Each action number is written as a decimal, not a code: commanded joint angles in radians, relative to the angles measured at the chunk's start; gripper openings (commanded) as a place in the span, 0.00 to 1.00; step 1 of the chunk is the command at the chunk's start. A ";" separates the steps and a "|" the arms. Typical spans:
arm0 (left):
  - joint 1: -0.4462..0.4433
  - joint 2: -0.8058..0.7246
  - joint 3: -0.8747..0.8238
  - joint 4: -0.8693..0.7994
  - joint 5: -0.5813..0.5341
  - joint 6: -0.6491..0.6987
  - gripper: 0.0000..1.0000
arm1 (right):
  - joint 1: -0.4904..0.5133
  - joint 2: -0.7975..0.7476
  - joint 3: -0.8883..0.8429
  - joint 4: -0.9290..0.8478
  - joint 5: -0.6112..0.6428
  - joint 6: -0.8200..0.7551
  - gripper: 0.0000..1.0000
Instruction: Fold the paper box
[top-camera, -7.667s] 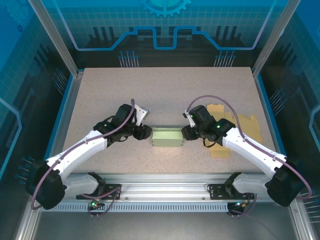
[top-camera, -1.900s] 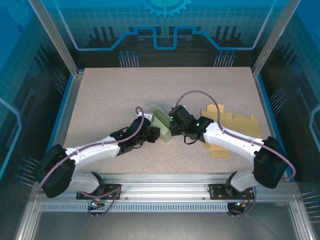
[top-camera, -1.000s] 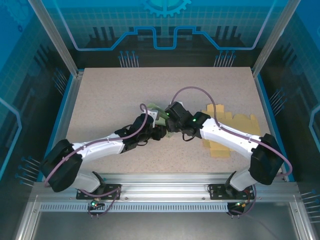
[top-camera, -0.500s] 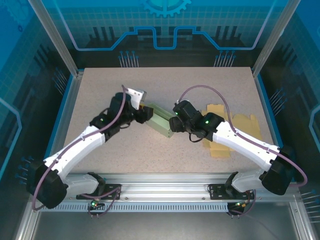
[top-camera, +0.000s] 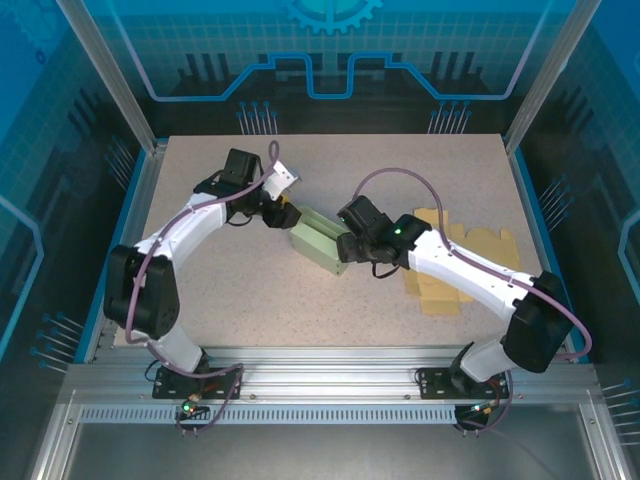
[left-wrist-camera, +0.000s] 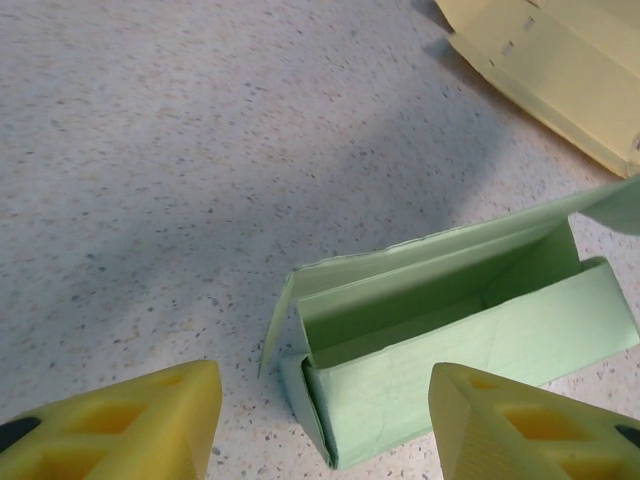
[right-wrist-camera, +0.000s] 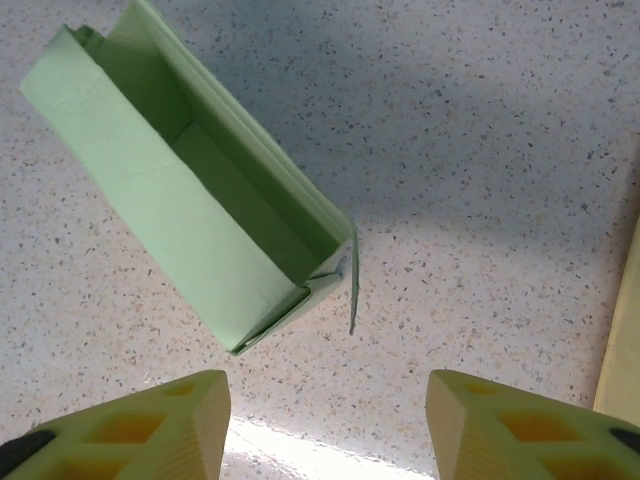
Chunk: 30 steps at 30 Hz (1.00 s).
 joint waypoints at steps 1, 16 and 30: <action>0.002 0.040 0.067 -0.072 0.097 0.095 0.59 | -0.018 0.032 0.040 -0.016 -0.026 0.017 0.54; 0.002 0.123 0.090 -0.017 0.043 0.044 0.46 | -0.037 0.139 0.100 -0.022 -0.006 0.019 0.40; -0.015 0.092 -0.016 0.129 0.075 -0.074 0.10 | -0.042 0.187 0.106 0.025 -0.048 0.031 0.14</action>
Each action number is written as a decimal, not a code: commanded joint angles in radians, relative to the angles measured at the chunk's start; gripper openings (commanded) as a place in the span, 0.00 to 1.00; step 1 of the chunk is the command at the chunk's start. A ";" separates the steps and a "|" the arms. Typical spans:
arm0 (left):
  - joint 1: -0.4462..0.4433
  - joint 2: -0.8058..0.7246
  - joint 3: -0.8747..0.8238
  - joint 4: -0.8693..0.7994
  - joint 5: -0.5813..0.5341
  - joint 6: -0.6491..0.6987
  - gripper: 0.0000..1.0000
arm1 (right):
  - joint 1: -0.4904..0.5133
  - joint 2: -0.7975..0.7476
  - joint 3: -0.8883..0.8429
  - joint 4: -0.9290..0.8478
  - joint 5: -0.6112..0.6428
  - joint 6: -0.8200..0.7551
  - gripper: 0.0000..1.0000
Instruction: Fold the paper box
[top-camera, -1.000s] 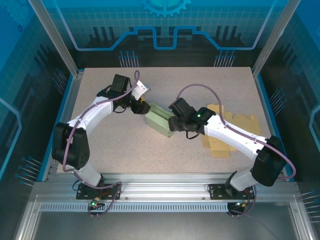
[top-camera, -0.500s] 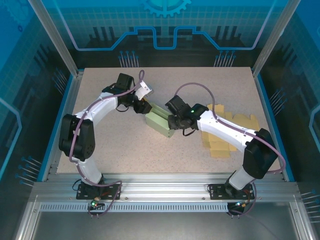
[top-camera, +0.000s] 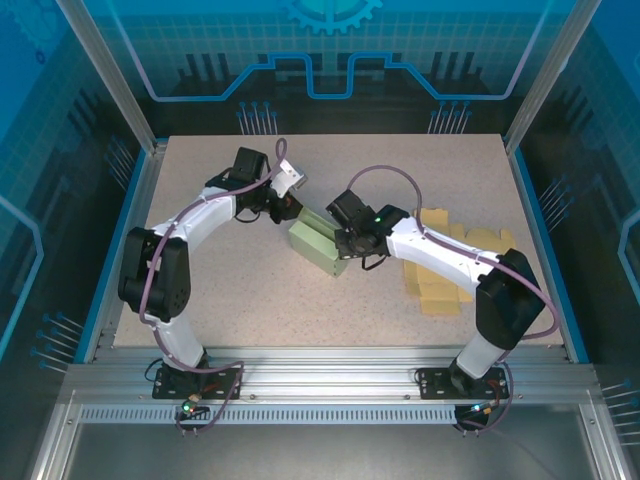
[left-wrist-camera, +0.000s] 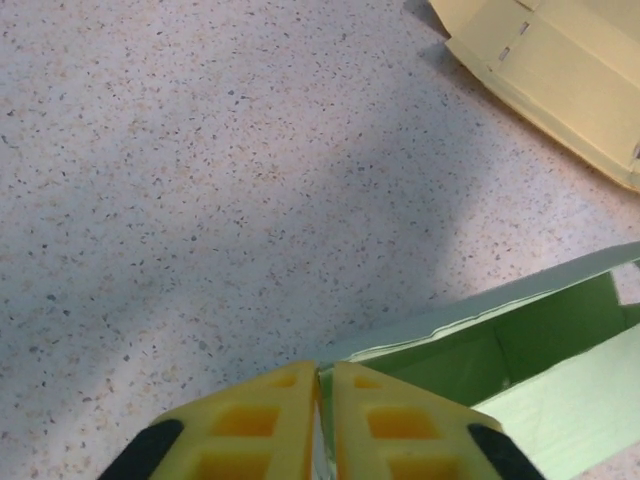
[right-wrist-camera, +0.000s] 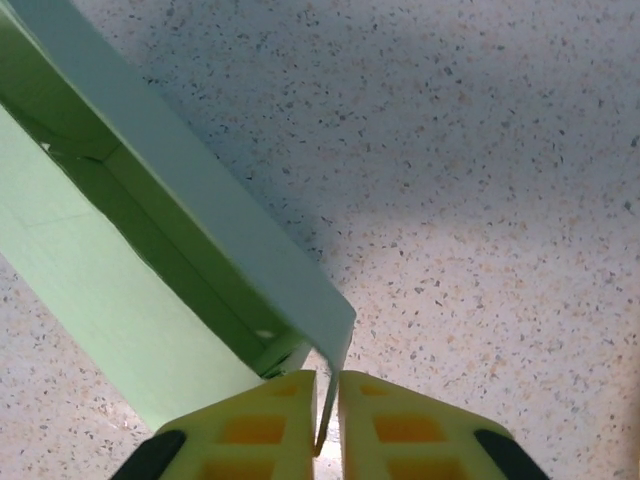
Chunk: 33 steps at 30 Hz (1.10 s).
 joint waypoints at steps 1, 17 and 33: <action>-0.015 -0.032 -0.060 0.053 0.021 -0.060 0.08 | -0.008 0.018 0.035 0.021 -0.024 0.005 0.13; -0.078 -0.227 -0.283 0.314 -0.268 -0.381 0.25 | -0.010 0.035 0.076 0.012 0.007 -0.036 0.13; -0.105 -0.390 -0.380 0.292 -0.453 -0.491 0.48 | -0.001 0.052 0.103 0.001 0.051 -0.074 0.12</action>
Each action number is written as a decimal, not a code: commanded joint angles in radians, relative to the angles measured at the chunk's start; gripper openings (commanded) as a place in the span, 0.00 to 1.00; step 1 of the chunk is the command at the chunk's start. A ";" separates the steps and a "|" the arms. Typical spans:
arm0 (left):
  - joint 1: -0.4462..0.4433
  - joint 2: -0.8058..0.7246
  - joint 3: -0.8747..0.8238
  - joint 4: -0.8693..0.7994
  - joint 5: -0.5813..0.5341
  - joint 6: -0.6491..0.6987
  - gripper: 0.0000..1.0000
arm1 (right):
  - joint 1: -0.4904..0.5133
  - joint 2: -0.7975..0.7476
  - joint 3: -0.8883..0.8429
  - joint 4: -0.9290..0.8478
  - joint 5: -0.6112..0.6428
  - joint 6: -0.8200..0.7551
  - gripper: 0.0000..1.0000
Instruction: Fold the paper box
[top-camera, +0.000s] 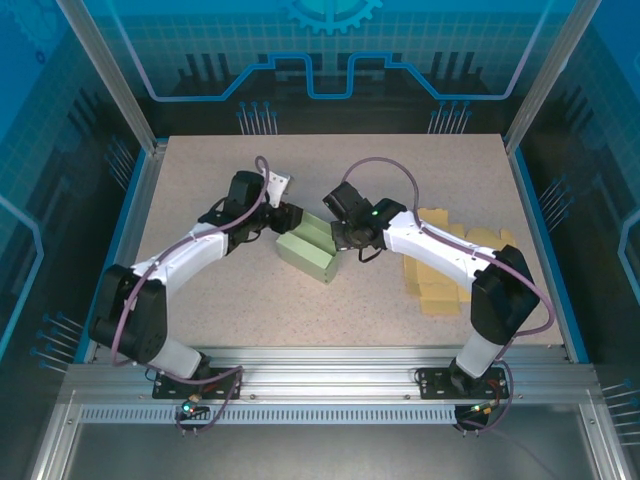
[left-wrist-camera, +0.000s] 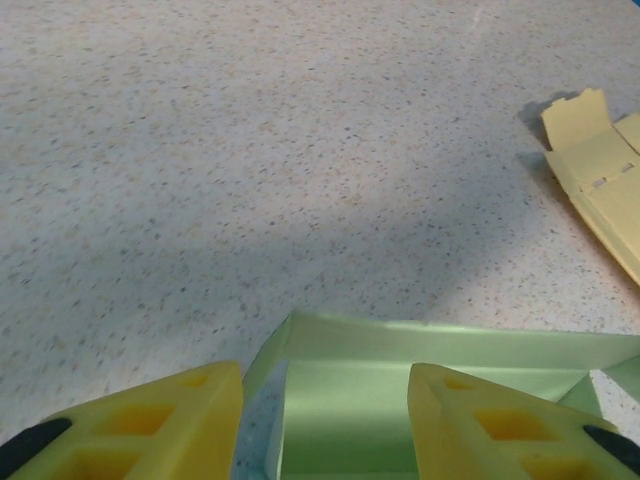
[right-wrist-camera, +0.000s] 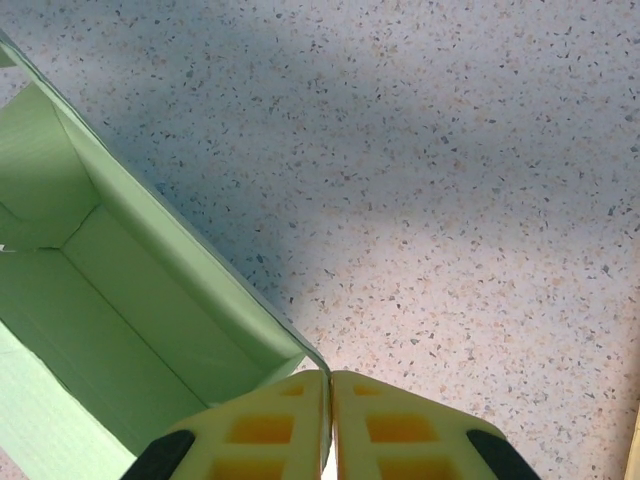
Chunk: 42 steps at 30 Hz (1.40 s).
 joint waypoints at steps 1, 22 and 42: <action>-0.014 -0.113 -0.054 -0.024 -0.110 -0.059 0.48 | 0.007 0.016 0.030 -0.007 0.014 -0.013 0.12; -0.178 -0.442 -0.470 0.015 -0.075 -0.384 0.23 | -0.118 0.128 0.306 -0.057 -0.188 -0.218 0.34; -0.274 -0.143 -0.447 0.302 -0.011 -0.404 0.19 | -0.169 0.503 0.622 -0.247 -0.529 -0.311 0.23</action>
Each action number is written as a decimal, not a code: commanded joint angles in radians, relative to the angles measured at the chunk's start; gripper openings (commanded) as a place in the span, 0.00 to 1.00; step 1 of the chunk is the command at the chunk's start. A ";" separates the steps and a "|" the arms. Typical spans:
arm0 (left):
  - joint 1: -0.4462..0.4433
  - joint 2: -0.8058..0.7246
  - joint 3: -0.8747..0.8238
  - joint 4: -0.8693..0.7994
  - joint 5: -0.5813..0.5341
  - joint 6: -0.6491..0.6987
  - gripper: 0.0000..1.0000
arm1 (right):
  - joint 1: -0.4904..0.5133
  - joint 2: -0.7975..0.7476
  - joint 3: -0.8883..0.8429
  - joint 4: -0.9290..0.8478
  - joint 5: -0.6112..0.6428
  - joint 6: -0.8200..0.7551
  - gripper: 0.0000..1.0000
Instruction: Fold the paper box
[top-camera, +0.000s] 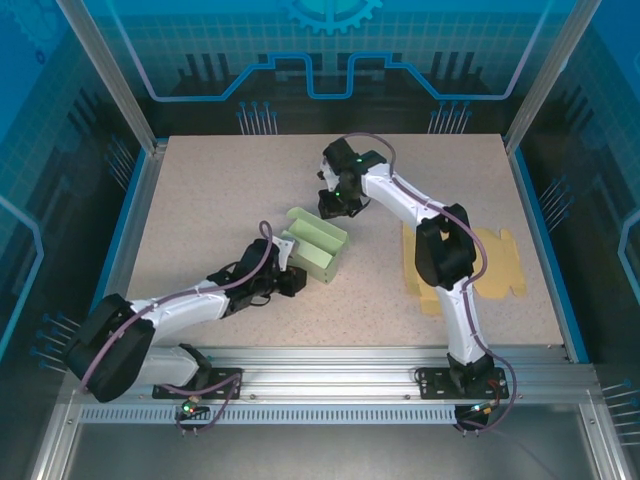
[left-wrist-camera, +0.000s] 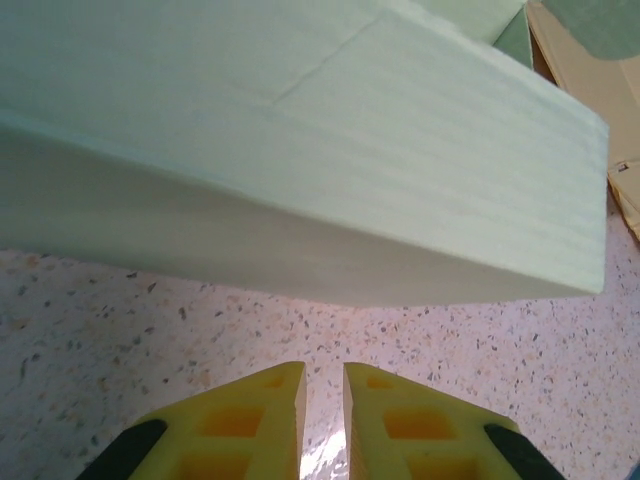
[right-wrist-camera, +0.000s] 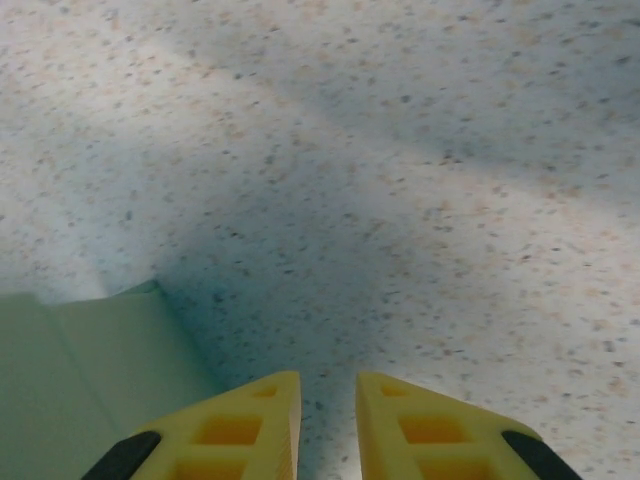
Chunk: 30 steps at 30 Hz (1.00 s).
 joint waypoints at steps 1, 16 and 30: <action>-0.012 0.044 0.039 0.087 0.029 -0.012 0.19 | 0.035 -0.040 -0.017 -0.018 -0.064 -0.027 0.23; -0.031 0.261 0.129 0.293 -0.023 -0.074 0.18 | 0.106 -0.127 -0.177 0.063 -0.103 0.008 0.23; -0.065 0.063 0.064 0.188 -0.018 -0.051 0.27 | 0.032 -0.166 -0.033 0.012 0.121 -0.038 0.37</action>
